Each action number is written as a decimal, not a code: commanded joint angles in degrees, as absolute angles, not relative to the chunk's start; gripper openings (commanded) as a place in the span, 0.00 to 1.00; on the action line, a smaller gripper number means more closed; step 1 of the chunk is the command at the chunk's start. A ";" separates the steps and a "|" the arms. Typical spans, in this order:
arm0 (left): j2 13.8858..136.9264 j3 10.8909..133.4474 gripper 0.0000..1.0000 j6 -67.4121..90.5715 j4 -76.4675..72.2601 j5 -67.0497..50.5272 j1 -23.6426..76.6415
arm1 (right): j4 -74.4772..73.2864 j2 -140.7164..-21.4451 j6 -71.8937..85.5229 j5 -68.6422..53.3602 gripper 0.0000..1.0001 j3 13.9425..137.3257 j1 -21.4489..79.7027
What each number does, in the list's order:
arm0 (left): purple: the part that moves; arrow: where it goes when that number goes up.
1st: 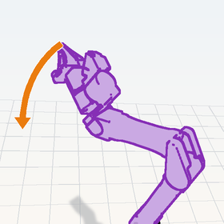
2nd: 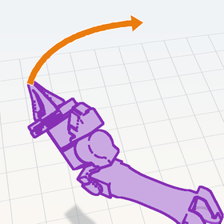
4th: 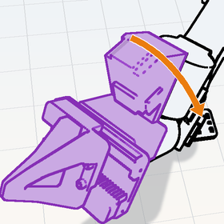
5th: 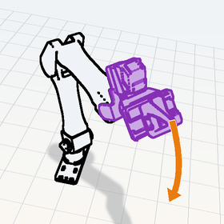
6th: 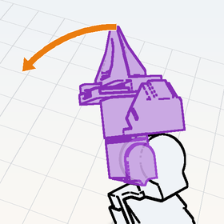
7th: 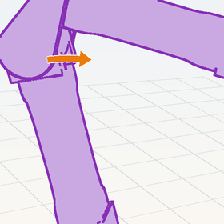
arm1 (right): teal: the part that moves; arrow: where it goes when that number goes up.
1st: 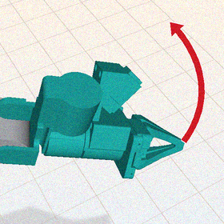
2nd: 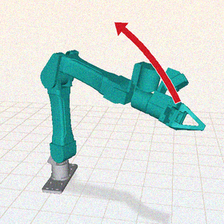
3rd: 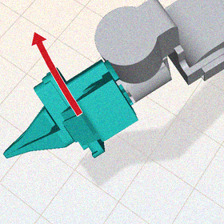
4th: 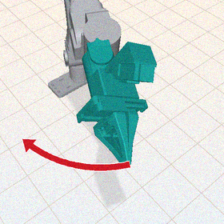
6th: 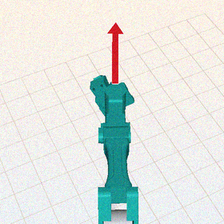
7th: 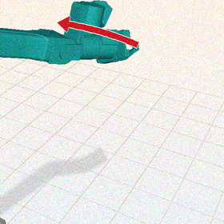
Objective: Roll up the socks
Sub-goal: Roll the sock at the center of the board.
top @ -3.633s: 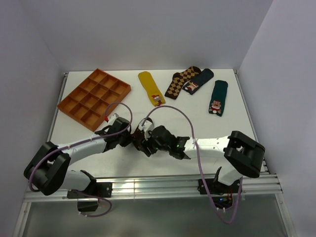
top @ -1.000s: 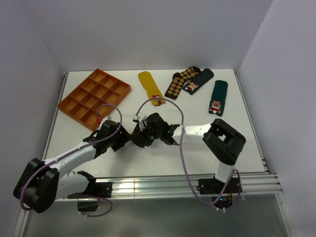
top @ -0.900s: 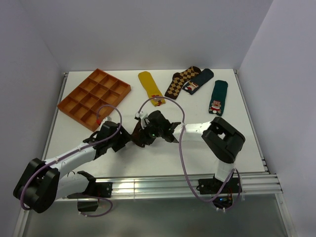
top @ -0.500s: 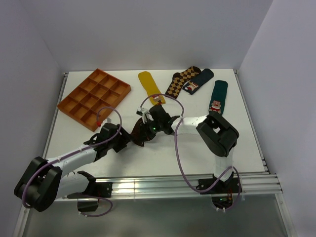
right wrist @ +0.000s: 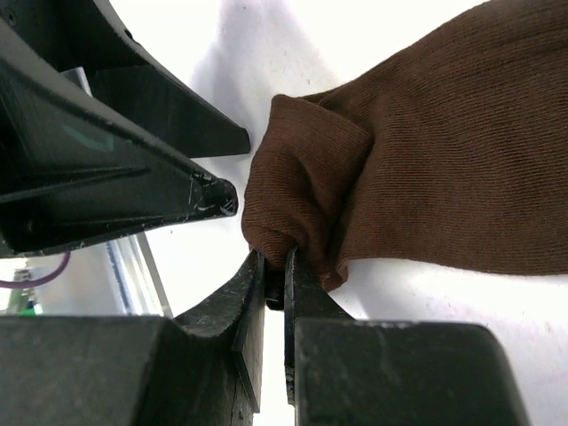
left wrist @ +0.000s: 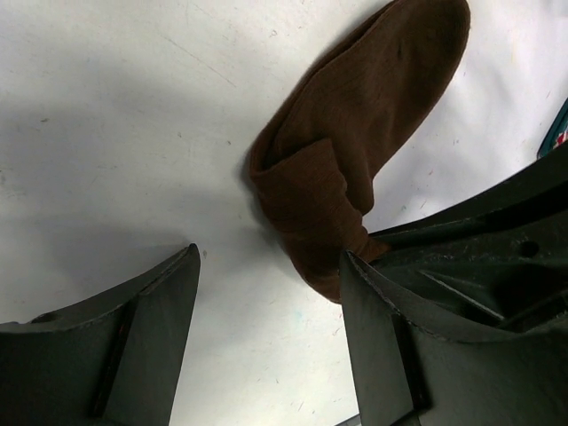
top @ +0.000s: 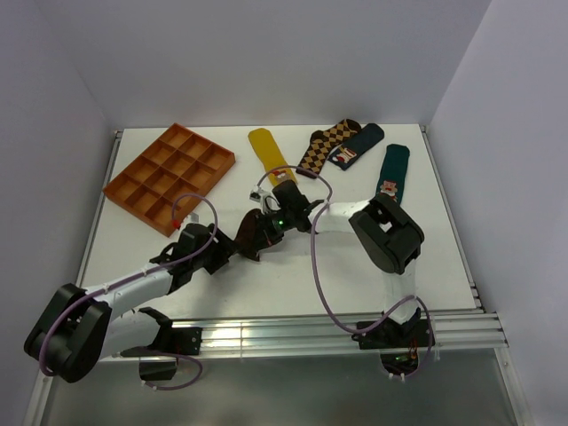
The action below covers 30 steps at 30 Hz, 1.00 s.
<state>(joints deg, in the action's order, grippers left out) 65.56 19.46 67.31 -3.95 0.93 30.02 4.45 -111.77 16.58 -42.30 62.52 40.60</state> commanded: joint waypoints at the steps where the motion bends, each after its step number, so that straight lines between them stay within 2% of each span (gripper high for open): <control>1: 66.53 18.90 0.69 68.29 -7.55 0.97 29.88 | 1.23 -114.26 18.02 -43.68 0.00 64.69 39.47; 30: 77.08 17.58 0.56 73.83 -16.26 7.03 29.88 | -0.61 -122.08 22.15 -48.25 0.01 70.49 36.65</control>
<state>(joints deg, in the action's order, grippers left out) 75.13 18.92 73.38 -18.06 3.01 30.02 1.63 -119.46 22.55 -50.54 69.23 36.97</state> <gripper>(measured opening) 0.561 0.122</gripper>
